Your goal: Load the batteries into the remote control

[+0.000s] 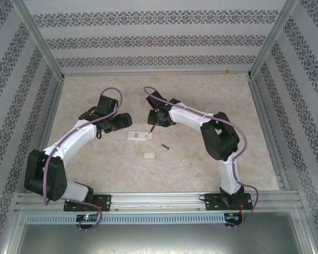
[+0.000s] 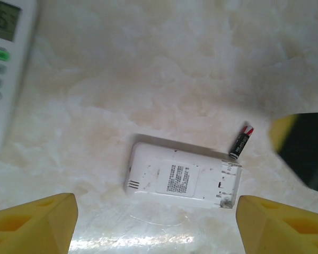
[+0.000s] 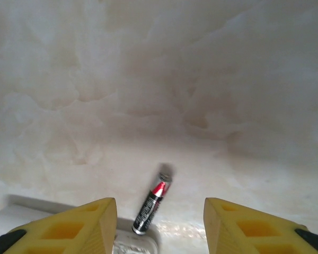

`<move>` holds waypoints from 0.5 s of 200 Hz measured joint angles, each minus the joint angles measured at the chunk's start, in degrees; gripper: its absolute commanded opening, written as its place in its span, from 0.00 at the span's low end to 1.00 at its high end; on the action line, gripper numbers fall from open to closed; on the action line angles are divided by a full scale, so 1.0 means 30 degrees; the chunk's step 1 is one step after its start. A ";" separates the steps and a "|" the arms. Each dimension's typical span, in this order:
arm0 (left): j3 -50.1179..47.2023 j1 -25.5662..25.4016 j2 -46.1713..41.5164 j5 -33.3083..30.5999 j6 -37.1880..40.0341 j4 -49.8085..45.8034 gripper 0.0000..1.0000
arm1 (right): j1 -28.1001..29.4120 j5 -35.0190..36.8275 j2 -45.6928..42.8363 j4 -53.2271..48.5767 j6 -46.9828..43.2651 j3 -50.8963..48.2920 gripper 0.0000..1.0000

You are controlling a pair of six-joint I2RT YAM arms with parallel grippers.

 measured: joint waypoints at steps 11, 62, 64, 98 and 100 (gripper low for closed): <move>-0.0131 0.0000 -0.0634 -0.0204 0.0044 -0.0109 0.82 | 0.0248 0.0051 0.0816 -0.0408 0.0131 0.0692 0.47; -0.0627 0.0000 -0.1851 -0.0969 0.0051 -0.0459 0.83 | 0.0831 0.1333 0.2594 -0.2324 -0.0007 0.2412 0.07; -0.0627 0.0000 -0.1851 -0.0976 0.0058 -0.0459 0.83 | 0.0823 0.1304 0.2601 -0.2368 -0.0131 0.2455 0.06; -0.0627 0.0000 -0.1763 -0.0976 0.0058 -0.0510 0.84 | 0.0481 0.1282 0.2681 -0.2237 -0.0678 0.2790 0.01; -0.0627 0.0000 -0.1756 -0.0976 0.0058 -0.0510 0.84 | 0.0430 0.1268 0.2659 -0.2157 -0.0852 0.2776 0.00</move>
